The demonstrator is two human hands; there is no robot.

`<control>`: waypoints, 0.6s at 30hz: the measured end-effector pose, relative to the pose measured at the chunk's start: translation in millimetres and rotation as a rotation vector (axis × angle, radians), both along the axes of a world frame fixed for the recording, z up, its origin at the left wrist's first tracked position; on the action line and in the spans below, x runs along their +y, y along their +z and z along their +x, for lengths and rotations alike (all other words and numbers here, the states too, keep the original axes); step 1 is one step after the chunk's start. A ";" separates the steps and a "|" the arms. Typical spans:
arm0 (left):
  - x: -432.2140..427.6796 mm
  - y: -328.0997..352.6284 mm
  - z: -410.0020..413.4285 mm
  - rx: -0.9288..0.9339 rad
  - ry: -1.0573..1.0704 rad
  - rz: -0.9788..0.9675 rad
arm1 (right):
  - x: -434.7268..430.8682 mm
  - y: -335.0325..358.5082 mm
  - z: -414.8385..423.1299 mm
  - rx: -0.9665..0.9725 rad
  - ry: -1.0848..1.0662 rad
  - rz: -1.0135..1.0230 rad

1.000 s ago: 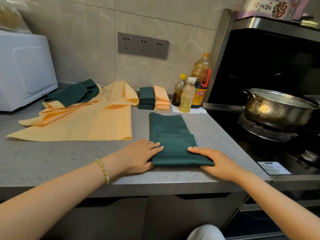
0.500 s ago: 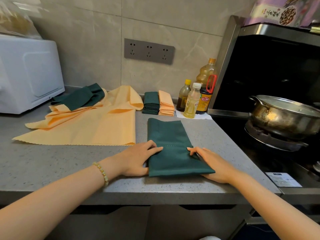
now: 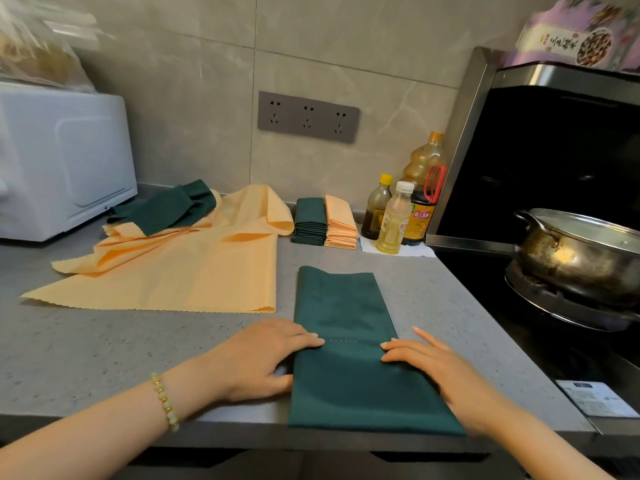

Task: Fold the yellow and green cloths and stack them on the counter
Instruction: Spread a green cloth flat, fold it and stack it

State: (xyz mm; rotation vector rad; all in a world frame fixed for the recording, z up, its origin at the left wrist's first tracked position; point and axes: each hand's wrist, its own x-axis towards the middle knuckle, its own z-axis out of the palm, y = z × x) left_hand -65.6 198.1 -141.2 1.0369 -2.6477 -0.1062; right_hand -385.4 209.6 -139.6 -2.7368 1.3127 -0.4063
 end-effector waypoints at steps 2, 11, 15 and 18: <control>-4.0 2.0 -2.2 0.081 0.011 0.029 | -5.5 3.4 2.0 0.016 -0.065 0.059; -46.5 11.7 -31.7 0.646 0.576 0.297 | -65.3 33.5 49.8 -0.484 -0.480 0.289; -58.3 3.2 -28.3 0.537 0.661 0.340 | -87.6 18.6 52.6 -0.314 -0.700 0.219; -58.7 -0.2 -30.4 0.467 0.669 0.313 | -94.0 13.1 53.7 -0.328 -0.742 0.222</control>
